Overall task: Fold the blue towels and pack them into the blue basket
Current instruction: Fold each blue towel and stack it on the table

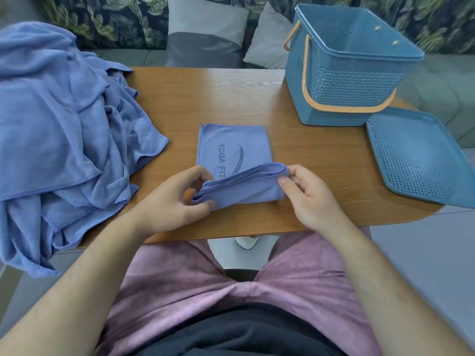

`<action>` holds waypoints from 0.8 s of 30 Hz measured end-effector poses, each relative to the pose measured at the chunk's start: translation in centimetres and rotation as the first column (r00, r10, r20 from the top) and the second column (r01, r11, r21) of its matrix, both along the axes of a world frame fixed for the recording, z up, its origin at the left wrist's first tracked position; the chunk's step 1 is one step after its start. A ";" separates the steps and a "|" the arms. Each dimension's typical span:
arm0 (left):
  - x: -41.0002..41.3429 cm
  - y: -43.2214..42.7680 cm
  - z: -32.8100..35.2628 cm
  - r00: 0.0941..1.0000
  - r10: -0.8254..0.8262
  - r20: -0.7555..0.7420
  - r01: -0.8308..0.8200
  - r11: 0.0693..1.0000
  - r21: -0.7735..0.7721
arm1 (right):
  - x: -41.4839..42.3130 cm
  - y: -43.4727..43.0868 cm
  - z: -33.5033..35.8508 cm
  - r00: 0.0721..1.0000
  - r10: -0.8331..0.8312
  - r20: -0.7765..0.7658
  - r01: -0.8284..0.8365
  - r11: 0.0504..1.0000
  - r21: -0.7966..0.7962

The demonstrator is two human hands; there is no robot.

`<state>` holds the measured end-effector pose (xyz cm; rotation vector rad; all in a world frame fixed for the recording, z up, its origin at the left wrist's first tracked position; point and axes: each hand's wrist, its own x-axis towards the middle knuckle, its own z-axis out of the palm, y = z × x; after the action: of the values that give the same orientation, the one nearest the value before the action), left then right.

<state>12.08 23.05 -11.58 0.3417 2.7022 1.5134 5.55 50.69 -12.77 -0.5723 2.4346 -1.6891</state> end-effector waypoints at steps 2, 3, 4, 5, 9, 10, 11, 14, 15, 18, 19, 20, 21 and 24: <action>0.1 0.1 -0.1 1.000 -0.005 0.027 0.006 0.999 -0.043 | 0.0 0.0 0.1 1.000 0.002 0.019 -0.002 1.000 -0.022; 0.1 0.1 -0.3 1.000 -0.004 0.026 0.006 0.997 -0.072 | 0.0 0.0 0.2 1.000 0.004 0.022 -0.003 1.000 -0.020; 0.0 0.1 -0.4 1.000 0.001 0.014 0.000 0.996 -0.087 | 0.0 0.1 0.2 1.000 0.004 0.016 -0.004 1.000 -0.009; -0.2 0.1 -0.5 1.000 0.009 -0.008 -0.009 0.996 -0.091 | 0.0 0.1 0.2 1.000 0.006 0.004 -0.006 1.000 0.003; -0.4 0.1 -0.7 0.995 0.082 -0.051 -0.084 0.995 -0.052 | 0.0 0.5 -0.2 0.987 0.019 -0.159 -0.006 0.997 0.078; -0.4 0.1 -0.6 0.995 0.093 -0.047 -0.095 0.995 -0.032 | 0.0 0.6 -0.2 0.981 0.033 -0.193 -0.015 0.995 0.094; -0.5 0.2 -0.7 0.994 0.100 -0.046 -0.101 0.995 -0.018 | 0.0 0.7 -0.1 0.973 0.045 -0.225 -0.019 0.993 0.116; -0.6 0.3 -0.9 0.991 0.117 -0.072 -0.119 0.992 -0.030 | 0.2 1.0 0.3 0.953 0.057 -0.298 0.006 0.978 0.208; -0.7 0.3 -1.0 0.990 0.123 -0.070 -0.126 0.992 -0.029 | 0.2 1.0 0.2 0.950 0.053 -0.309 0.019 0.974 0.227; -0.8 0.0 -1.4 0.990 0.137 -0.025 -0.137 0.991 0.003 | 0.2 0.9 0.1 0.944 0.041 -0.328 0.054 0.960 0.274; -0.8 -0.1 -1.5 0.989 0.147 -0.016 -0.147 0.989 0.002 | 0.1 0.9 0.0 0.941 0.035 -0.337 0.064 0.958 0.278; -0.8 -0.1 -1.5 0.988 0.154 -0.009 -0.154 0.988 0.000 | 0.0 0.8 -0.1 0.942 0.030 -0.335 0.066 0.961 0.269; -0.8 -0.1 -1.4 0.987 0.159 -0.001 -0.159 0.987 0.010 | 0.0 0.9 0.0 0.947 0.024 -0.319 0.060 0.966 0.250; -0.7 0.3 -1.2 0.986 0.164 0.012 -0.164 0.978 0.130 | 0.1 0.9 0.3 0.960 0.019 -0.278 0.035 0.982 0.185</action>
<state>11.34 23.30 -12.73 0.1220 2.6961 1.7359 5.66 51.55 -12.48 -0.8235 2.7533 -1.4412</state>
